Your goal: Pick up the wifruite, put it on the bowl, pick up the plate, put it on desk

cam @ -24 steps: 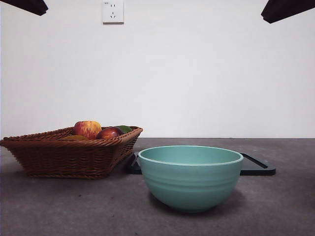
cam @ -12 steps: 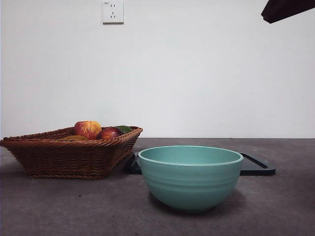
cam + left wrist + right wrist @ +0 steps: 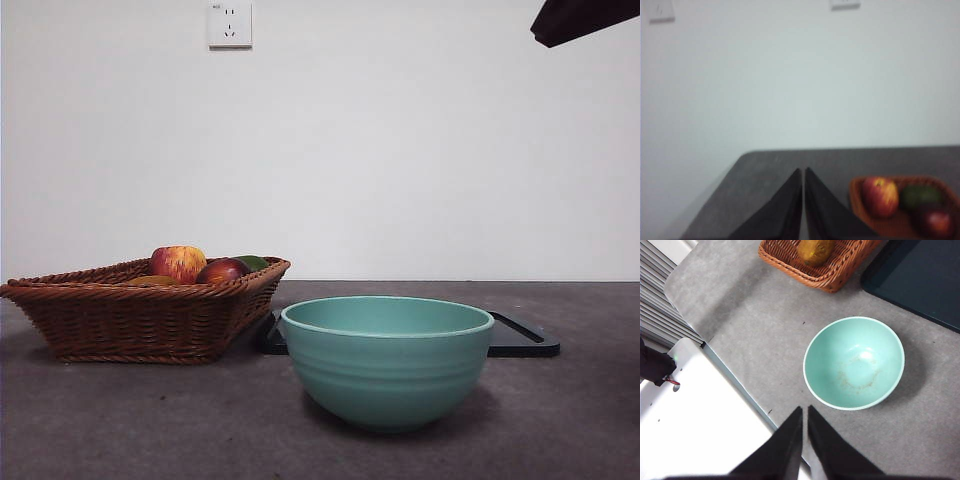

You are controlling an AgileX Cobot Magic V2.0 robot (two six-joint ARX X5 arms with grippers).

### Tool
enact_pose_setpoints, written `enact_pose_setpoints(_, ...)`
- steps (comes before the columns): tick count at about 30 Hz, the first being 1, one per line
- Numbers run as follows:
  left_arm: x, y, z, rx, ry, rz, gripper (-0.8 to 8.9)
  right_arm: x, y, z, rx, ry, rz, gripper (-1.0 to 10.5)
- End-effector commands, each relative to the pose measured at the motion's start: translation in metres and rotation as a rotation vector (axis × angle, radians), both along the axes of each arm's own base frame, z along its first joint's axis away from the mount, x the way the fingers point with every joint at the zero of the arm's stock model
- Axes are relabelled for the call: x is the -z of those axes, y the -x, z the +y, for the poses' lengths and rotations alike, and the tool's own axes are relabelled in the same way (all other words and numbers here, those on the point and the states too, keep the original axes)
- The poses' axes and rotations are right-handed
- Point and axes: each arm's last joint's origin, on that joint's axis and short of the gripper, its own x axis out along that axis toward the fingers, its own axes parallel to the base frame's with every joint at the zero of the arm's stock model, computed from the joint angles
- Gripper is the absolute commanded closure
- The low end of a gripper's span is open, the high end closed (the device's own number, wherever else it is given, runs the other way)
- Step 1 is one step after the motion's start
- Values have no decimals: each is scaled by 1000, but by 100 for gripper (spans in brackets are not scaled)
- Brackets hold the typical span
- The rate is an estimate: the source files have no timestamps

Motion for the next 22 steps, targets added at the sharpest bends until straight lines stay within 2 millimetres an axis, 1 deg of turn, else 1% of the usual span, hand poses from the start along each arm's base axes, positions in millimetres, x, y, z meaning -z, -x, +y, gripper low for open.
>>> enact_pose_setpoints(1,23,-4,2,-20,3,32,806,-5,-1,2,-12,-8,-24,940)
enact_pose_setpoints(5,56,-9,2,-27,6,94,806,-5,-1,2,-12,-8,-24,940)
enact_pose_setpoints(10,84,-12,3,-28,10,152,806,-5,-1,2,-12,-8,-24,940)
enact_pose_setpoints(17,102,-14,3,-28,16,187,806,-5,-1,2,-12,-8,-24,940)
enact_pose_setpoints(22,112,-16,3,-28,32,214,806,-5,-1,2,-11,-8,-24,940)
